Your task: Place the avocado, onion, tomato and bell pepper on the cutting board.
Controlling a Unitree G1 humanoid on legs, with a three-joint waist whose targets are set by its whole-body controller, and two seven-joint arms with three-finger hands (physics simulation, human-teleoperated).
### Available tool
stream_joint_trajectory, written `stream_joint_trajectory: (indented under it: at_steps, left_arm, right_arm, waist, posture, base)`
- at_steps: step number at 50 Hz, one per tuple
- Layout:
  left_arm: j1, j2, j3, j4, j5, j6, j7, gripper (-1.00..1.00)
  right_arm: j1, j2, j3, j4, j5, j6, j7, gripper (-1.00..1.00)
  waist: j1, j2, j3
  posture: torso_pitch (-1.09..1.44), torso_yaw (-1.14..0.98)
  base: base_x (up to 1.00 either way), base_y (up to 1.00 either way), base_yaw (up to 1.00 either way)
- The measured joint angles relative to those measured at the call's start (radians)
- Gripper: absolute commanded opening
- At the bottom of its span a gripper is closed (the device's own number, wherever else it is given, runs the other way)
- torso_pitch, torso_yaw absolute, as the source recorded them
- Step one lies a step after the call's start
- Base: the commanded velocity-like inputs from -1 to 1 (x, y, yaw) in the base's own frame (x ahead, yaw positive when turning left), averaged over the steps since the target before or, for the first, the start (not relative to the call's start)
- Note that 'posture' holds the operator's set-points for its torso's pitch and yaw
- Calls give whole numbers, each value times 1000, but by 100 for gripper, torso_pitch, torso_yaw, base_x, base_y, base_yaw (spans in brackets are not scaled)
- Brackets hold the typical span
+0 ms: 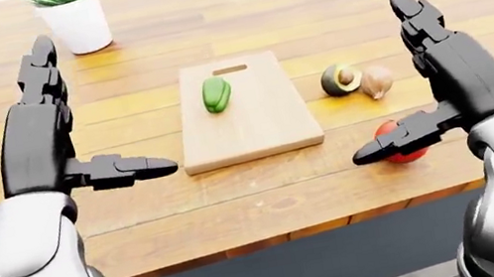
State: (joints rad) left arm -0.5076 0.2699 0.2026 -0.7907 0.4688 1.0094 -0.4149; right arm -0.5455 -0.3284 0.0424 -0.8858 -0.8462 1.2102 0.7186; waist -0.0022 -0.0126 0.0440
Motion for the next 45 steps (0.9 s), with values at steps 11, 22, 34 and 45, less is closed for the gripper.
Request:
stream_joint_trajectory:
  at_steps: [11, 22, 34, 45]
  left_arm:
    - [94, -1, 10, 5, -78, -83, 87, 100]
    - [124, -7, 11, 29, -97, -123, 113, 100]
    - [108, -4, 4, 37, -93, -125, 115, 100]
    - [130, 1, 20, 27, -81, -126, 113, 100]
  right_arm:
    - [19, 85, -126, -12, -325, -150, 347, 100]
    - [130, 141, -185, -60, -375, -206, 394, 100]
    - [186, 136, -199, -29, -273, -234, 305, 100]
    - [226, 138, -195, -6, -190, -234, 213, 90]
  waist:
    - [2, 14, -5]
    - [-4, 22, -11]
    - [-5, 19, -14]
    - [-3, 17, -17]
  posture:
    - [0, 0]
    - [0, 0]
    - [0, 0]
    - [0, 0]
  base:
    - [0, 0, 0]
    - [0, 0, 0]
    - [0, 0, 0]
    - [0, 0, 0]
